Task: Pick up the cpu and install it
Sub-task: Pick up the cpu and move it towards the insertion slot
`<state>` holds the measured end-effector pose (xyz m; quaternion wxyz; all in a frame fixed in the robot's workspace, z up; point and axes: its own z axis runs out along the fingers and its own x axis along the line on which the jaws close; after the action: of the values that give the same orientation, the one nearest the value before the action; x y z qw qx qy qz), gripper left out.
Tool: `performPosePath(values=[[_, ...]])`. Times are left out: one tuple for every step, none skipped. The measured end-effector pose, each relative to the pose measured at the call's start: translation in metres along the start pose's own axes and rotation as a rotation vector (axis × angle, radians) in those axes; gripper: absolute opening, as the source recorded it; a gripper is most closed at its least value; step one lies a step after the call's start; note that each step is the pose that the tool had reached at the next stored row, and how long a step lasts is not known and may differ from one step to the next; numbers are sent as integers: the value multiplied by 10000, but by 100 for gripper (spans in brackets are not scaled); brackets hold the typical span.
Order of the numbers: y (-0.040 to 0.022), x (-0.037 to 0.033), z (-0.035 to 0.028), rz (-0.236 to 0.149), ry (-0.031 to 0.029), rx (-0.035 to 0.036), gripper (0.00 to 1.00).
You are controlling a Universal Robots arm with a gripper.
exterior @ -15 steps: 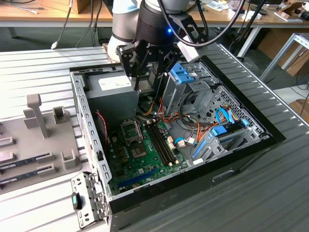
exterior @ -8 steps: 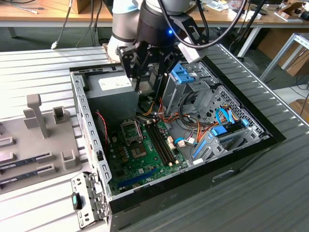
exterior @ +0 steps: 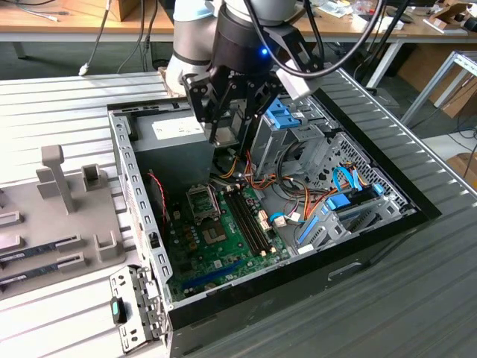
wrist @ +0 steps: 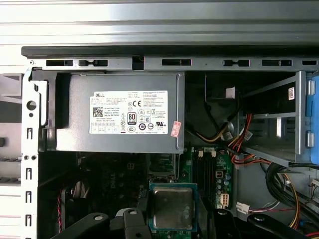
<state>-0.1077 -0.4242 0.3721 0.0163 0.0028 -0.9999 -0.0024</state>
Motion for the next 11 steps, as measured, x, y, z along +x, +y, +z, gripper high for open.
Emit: performPosePath(values=[[-4,0,1,0,0,0,47],[-10,0,2,0,0,-1,47],[-13,-1,3,0,0,0,47],[-22,-1,5,0,0,0,47],[-26,-1,6,0,0,-1,47],[-30,-2,6,0,0,0,47],[-35,-2,7,0,0,0,47],[-39,-2,8,0,0,0,47],[-45,-2,9,0,0,0,47],[-52,-3,11,0,-1,0,47],[-60,-3,13,0,0,-1,47]])
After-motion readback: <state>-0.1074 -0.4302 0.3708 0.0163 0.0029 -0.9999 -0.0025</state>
